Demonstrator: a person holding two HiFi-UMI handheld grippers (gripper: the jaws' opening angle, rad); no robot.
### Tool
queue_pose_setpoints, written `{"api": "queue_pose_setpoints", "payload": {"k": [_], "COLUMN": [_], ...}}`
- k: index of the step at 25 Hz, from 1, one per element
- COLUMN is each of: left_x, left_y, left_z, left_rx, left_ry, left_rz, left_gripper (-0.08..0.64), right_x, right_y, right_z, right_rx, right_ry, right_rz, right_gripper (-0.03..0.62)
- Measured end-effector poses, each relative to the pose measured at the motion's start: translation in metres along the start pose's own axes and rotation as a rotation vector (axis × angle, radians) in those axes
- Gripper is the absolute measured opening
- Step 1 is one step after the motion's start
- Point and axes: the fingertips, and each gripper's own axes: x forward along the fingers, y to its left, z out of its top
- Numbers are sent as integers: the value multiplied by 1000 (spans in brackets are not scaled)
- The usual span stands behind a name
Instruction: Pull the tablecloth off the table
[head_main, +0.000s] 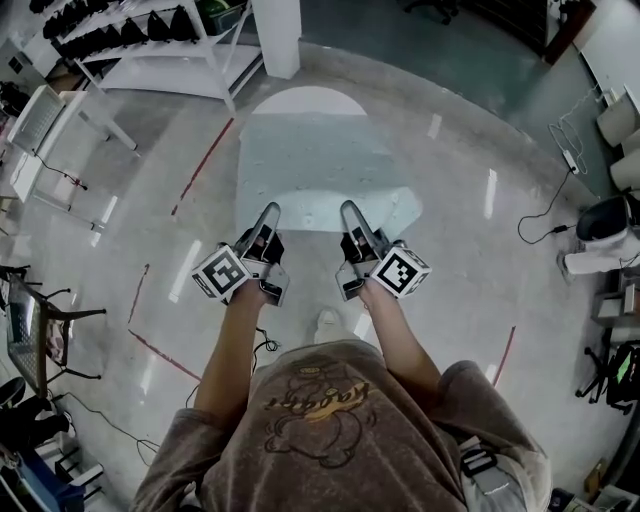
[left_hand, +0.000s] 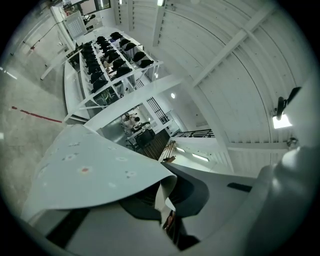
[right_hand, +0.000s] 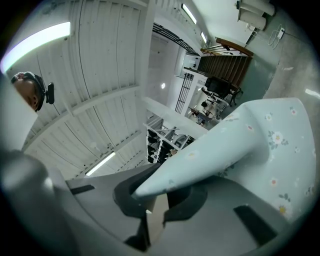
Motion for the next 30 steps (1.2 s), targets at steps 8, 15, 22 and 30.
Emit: {"api": "queue_pose_setpoints", "payload": {"k": [8, 15, 22, 30], "left_x": [-55, -102, -135, -146], "left_y": [-11, -36, -53, -89], "left_z": [-8, -16, -27, -34], "left_rx": [-15, 28, 60, 130], "left_ry": [15, 12, 20, 20], "left_rz": [-25, -69, -68, -61], "left_gripper": [20, 20, 20, 20], "right_x": [-30, -63, -93, -117], "right_y": [37, 76, 104, 130], "right_z": [-34, -56, -67, -55], "right_rx": [-24, -54, -89, -123], "right_ry": [-5, -18, -30, -47], "right_rz": [-27, -38, -62, -38], "right_gripper": [17, 18, 20, 21]}}
